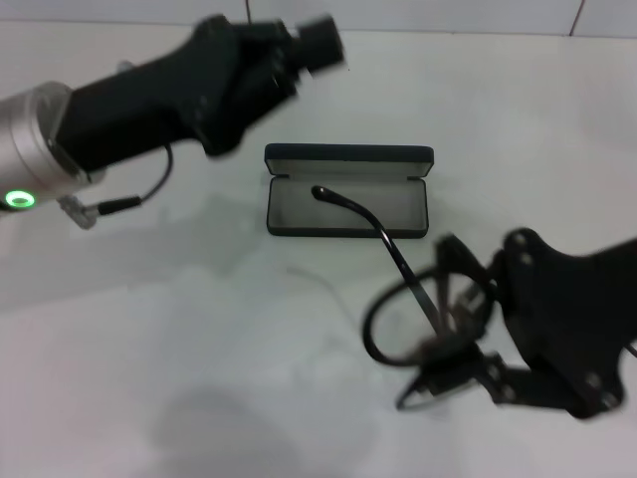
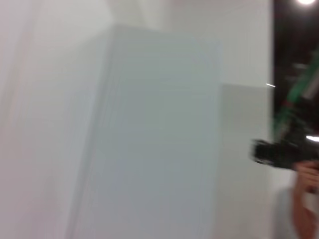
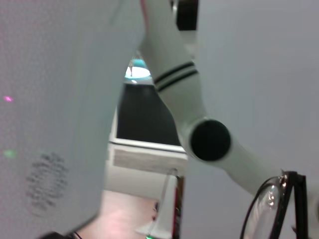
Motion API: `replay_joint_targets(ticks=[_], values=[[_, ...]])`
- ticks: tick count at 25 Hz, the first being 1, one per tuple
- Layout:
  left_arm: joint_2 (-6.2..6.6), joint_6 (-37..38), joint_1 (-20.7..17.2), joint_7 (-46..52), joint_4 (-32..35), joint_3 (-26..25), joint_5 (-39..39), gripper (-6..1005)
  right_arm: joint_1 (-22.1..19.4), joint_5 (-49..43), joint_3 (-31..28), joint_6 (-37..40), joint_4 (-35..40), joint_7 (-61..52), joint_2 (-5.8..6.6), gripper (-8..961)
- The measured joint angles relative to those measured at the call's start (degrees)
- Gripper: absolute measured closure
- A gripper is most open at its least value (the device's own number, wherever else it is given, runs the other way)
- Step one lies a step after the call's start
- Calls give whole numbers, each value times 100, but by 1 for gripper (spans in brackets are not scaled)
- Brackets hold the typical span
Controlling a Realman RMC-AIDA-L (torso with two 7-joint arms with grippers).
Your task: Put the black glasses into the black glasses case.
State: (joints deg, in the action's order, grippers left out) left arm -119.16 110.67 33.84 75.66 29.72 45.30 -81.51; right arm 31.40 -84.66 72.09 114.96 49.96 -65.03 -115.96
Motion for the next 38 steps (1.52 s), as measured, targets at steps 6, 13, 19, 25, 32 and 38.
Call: replay_joint_targets(ticks=[6, 13, 19, 25, 32, 38], values=[[-30, -788, -120, 488, -92, -267, 10, 952, -307, 301, 62, 481, 640, 216, -9, 850], [-28, -1048, 154, 863, -400, 156, -214, 952, -324, 557, 74, 635, 1208, 426, -2, 849], [-34, -631, 399, 989, -419, 898, -187, 952, -104, 628, 39, 614, 1133, 639, 12, 849], [-37, -194, 523, 967, -578, 910, -133, 952, -75, 673, 26, 520, 987, 723, 22, 849], [-37, 163, 535, 941, -546, 940, -131, 952, -3, 679, -144, 393, 567, 844, 32, 848], [-37, 360, 550, 827, -552, 1014, -131, 952, 63, 666, -357, 362, 216, 920, 47, 848]])
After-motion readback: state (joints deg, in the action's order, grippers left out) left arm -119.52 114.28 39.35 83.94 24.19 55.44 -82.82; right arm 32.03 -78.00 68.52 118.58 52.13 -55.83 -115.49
